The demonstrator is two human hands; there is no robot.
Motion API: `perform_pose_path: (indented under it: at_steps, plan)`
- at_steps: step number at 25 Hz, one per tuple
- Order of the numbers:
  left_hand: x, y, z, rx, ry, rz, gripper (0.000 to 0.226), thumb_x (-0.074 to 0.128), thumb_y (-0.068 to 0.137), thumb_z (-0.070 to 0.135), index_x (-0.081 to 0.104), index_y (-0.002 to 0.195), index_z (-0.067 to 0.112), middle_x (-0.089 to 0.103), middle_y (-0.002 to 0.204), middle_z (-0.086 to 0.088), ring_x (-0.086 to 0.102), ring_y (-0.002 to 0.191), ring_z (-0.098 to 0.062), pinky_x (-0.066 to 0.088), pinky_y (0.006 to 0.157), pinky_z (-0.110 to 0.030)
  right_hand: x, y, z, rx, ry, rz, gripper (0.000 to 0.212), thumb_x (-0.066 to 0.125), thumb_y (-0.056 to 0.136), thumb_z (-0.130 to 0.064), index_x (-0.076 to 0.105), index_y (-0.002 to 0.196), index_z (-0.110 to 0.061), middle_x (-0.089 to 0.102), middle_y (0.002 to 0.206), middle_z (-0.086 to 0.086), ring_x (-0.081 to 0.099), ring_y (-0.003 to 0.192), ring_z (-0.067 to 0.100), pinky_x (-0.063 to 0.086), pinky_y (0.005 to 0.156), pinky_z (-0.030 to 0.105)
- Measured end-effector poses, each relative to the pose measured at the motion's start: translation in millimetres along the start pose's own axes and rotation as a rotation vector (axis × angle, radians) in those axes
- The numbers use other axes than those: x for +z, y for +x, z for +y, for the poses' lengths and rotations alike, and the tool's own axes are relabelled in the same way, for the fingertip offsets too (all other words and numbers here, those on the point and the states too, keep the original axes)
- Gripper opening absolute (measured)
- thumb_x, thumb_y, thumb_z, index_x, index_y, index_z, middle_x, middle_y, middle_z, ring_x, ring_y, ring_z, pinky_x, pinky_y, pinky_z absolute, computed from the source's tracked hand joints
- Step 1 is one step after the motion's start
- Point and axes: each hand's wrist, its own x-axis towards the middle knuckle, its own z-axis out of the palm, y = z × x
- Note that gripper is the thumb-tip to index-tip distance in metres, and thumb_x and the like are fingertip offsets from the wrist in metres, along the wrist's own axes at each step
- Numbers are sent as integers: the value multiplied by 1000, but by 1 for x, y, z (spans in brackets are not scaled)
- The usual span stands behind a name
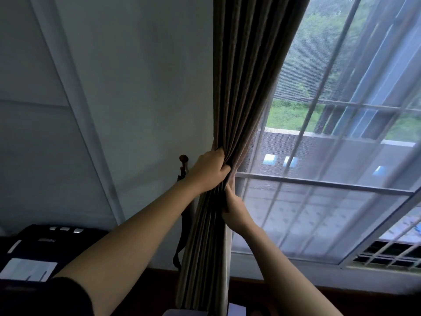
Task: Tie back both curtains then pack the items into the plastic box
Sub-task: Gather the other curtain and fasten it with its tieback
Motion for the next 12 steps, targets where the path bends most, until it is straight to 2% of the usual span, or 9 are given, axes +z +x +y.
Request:
perform_pose_path:
  at_steps: [2,3,6,8,10,12]
  plan:
    - [0,1,3,-5,9,-9,20,44,90,14,49,99,-3,60,94,-20,60,84,-35,51,77,-41,3,0,-3,-2,1,6,83,28,73,-16,-3,143,-49,23,153,-10,40,131,36,39,92,29]
    - [0,2,3,-10,5,-17,20,44,90,14,49,99,-3,60,93,-20,60,83,-35,51,77,-41,6,0,-2,17,6,3,81,28,75,-17,-2,146,-42,32,152,1,43,129,32,38,90,23]
    - [2,2,6,-34,-12,-33,19,43,90,15,49,95,-2,60,92,-19,59,82,-34,52,76,-41,17,-1,1,100,-18,12,80,29,74,-14,8,151,-20,37,149,6,46,127,26,35,87,19]
    - [1,1,8,-53,-25,-42,17,43,89,16,48,91,-1,59,90,-17,59,81,-34,51,75,-39,22,-2,2,122,-21,30,81,30,73,-15,6,151,-15,27,155,6,40,132,22,35,91,18]
    - [0,0,12,-64,-49,-58,16,48,88,20,45,82,6,56,81,-10,58,77,-31,48,68,-33,29,-3,6,110,-28,16,87,34,72,-10,-1,151,-14,7,160,6,22,142,18,32,100,17]
    - [0,-3,15,-58,-7,-36,26,56,85,33,43,77,12,52,73,-2,55,70,-24,43,60,-30,39,-6,14,99,-42,-39,95,40,71,1,-11,150,-18,-11,160,5,6,146,19,32,102,16]
